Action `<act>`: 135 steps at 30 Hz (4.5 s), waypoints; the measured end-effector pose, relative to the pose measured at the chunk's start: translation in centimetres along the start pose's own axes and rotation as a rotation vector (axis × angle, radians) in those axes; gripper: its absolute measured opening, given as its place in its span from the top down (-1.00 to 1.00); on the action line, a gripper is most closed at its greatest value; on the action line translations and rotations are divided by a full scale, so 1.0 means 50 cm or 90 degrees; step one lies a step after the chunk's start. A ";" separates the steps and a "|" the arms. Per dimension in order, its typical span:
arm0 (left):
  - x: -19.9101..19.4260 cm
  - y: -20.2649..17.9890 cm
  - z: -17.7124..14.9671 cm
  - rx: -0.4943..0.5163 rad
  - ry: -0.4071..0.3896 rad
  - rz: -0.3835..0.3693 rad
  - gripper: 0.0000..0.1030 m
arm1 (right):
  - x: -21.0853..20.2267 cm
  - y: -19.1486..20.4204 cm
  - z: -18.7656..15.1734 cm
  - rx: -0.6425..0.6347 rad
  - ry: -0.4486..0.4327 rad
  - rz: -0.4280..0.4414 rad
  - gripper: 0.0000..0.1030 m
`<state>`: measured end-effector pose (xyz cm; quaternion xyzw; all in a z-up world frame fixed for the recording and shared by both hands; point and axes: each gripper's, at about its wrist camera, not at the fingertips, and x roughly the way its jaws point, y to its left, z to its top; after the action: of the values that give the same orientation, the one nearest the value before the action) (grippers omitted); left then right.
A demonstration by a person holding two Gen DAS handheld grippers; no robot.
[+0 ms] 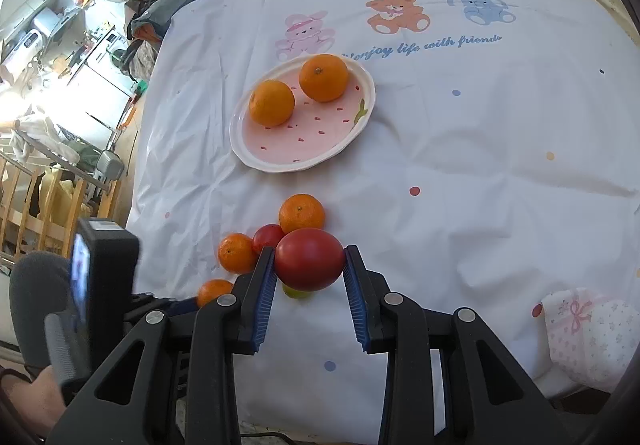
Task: Organize fruits
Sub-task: 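Grasp a red tomato with the right tool while the left tool grasps a mandarin, then carry the tomato and mandarin onto the pink plate and open both tools, then withdraw both open tools from the plate toward the remaining fruit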
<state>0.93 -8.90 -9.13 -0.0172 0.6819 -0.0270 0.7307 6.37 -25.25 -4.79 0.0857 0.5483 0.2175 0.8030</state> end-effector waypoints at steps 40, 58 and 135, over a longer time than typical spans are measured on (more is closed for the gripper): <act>-0.205 0.178 0.258 0.001 -0.240 0.031 0.30 | -0.007 0.070 0.226 -0.077 -0.072 -0.030 0.31; 0.005 0.147 0.389 0.027 -0.118 -0.014 0.30 | 0.250 -0.049 0.293 0.002 0.086 -0.015 0.31; 0.069 0.051 0.113 0.233 -0.015 0.024 -0.55 | 0.012 -0.097 0.049 0.115 0.000 0.002 -0.46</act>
<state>6.84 -6.62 -12.35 0.1288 0.6571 -0.1369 0.7300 10.04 -29.05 -6.18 0.1587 0.5656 0.1680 0.7916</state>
